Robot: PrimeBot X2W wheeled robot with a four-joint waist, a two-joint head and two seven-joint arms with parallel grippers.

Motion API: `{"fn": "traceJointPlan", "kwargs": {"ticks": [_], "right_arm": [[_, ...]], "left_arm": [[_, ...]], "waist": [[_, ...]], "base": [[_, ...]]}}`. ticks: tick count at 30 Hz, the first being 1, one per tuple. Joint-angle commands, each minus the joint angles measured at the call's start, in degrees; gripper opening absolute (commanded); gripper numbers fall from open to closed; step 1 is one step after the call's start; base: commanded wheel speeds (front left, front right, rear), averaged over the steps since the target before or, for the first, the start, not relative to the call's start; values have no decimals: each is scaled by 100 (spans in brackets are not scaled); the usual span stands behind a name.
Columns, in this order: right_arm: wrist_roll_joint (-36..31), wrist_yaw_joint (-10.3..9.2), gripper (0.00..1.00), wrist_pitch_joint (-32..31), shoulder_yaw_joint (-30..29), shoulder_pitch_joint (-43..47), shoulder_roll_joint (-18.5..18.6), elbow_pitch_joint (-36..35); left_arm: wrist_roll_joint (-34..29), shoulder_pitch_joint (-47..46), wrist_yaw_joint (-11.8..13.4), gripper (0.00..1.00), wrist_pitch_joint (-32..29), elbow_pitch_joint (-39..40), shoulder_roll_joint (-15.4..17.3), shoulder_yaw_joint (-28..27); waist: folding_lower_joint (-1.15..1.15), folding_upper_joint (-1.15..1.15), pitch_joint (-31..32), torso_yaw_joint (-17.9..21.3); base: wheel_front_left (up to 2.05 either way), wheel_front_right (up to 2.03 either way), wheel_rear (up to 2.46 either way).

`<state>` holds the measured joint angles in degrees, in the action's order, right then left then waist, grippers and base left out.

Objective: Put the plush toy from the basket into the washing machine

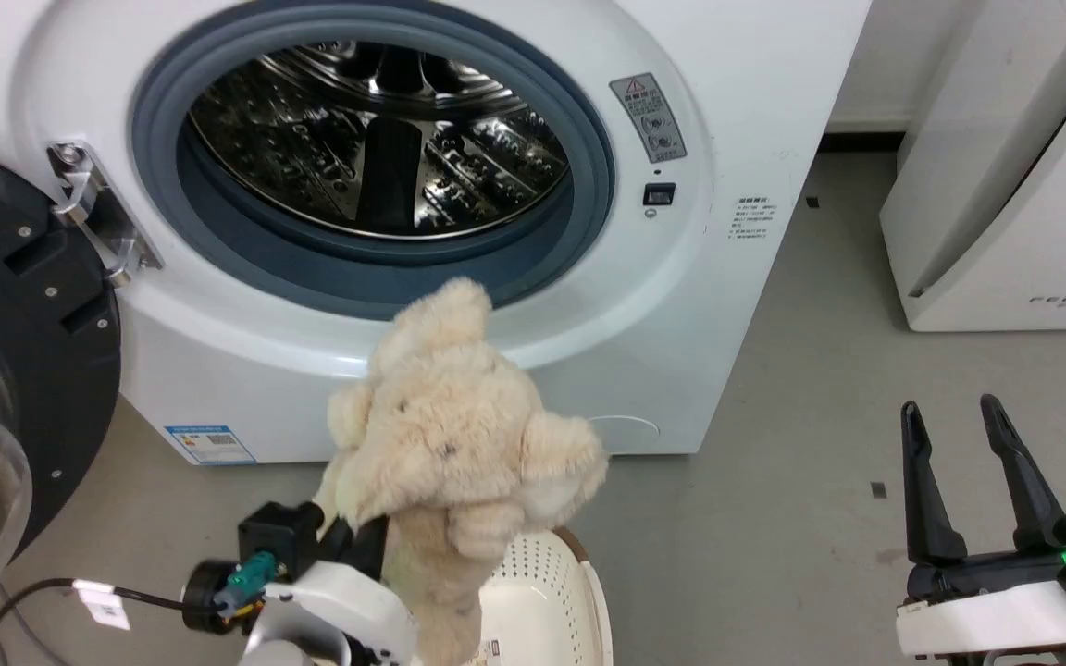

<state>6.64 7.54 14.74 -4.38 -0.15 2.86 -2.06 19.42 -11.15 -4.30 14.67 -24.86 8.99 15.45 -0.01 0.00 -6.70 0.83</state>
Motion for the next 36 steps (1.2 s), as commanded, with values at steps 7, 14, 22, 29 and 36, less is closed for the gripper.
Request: {"fn": "traceJointPlan", "kwargs": {"ticks": [7,14,22,29,36], "right_arm": [[228,-5,100,26,33,-121,1,-187],[92,-5,100,26,108,-487,1,-555],[132,-5,100,26,138,-861,1,-751],[437,-5,100,26,159,-1238,1,-949],[668,-5,100,26,184,-1474,1,-1058]], "left_arm": [[76,-675,-22,0,22,537,124,-339],[33,-1720,63,0,-317,893,469,-557],[-109,-3098,2,0,-897,739,1095,-713],[-316,-4735,-69,0,-1359,204,1782,-834],[-665,-6517,-156,0,-1631,-718,2078,-548]], "waist": [[1,0,-554,178],[1,0,-1331,521],[1,0,-2166,915],[1,0,-3013,1301],[1,0,-3747,1519]], "base": [[0,0,0],[0,0,0],[0,0,0],[0,0,0],[0,0,0]]}}
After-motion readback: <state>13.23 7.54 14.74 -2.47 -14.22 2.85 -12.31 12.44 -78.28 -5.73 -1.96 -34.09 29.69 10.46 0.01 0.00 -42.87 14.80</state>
